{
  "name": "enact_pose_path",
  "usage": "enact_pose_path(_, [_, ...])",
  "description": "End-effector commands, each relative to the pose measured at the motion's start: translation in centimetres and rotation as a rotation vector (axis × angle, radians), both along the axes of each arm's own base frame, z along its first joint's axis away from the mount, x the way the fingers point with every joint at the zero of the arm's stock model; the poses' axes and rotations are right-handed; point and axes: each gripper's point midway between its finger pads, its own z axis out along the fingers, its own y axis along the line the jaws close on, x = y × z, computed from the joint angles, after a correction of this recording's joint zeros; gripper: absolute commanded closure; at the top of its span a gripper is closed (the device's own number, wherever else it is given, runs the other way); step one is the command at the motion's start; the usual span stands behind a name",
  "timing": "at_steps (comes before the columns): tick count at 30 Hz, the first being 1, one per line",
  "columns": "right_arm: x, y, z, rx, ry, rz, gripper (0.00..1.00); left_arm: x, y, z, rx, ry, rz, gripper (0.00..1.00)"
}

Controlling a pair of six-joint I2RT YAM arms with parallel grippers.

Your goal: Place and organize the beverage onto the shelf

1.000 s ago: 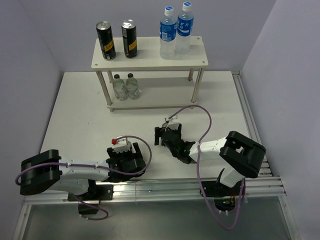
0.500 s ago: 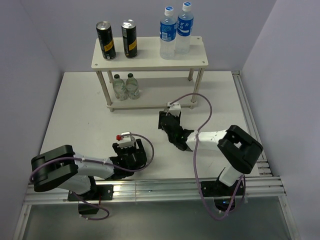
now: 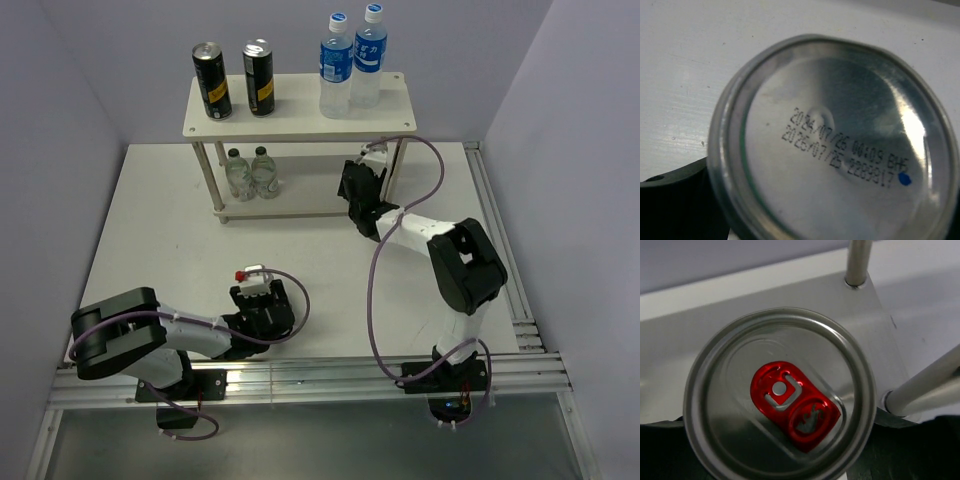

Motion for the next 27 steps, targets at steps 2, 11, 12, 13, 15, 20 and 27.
enact_pose_path(2, [2.2,-0.4,0.5,-0.007,-0.004,-0.015,1.0,0.3,-0.4,-0.2,0.004,-0.008,-0.006,0.23])
enact_pose_path(11, [4.0,-0.9,-1.4,-0.057,0.021,-0.023,1.0,0.5,-1.1,-1.1,0.017,0.004,-0.013,0.23])
enact_pose_path(12, [4.0,-0.9,-1.5,-0.059,0.031,-0.024,1.0,0.5,-1.1,-1.1,0.016,0.003,-0.011,0.23])
enact_pose_path(13, [4.1,-0.9,-1.4,-0.064,0.023,-0.023,1.0,0.5,-1.1,-1.1,0.015,0.0,-0.011,0.23])
enact_pose_path(15, [4.2,-0.9,-1.5,-0.068,0.026,-0.022,0.81,0.5,-0.9,-1.0,0.014,-0.004,-0.007,0.23])
enact_pose_path(20, [3.8,-1.1,-1.4,-0.055,0.025,-0.028,0.0,0.6,-0.8,-0.8,0.018,-0.011,-0.001,0.24])
enact_pose_path(27, [1.7,-1.6,-1.5,-0.009,0.029,-0.03,0.0,0.7,-0.4,-0.9,0.058,-0.006,0.03,0.04])
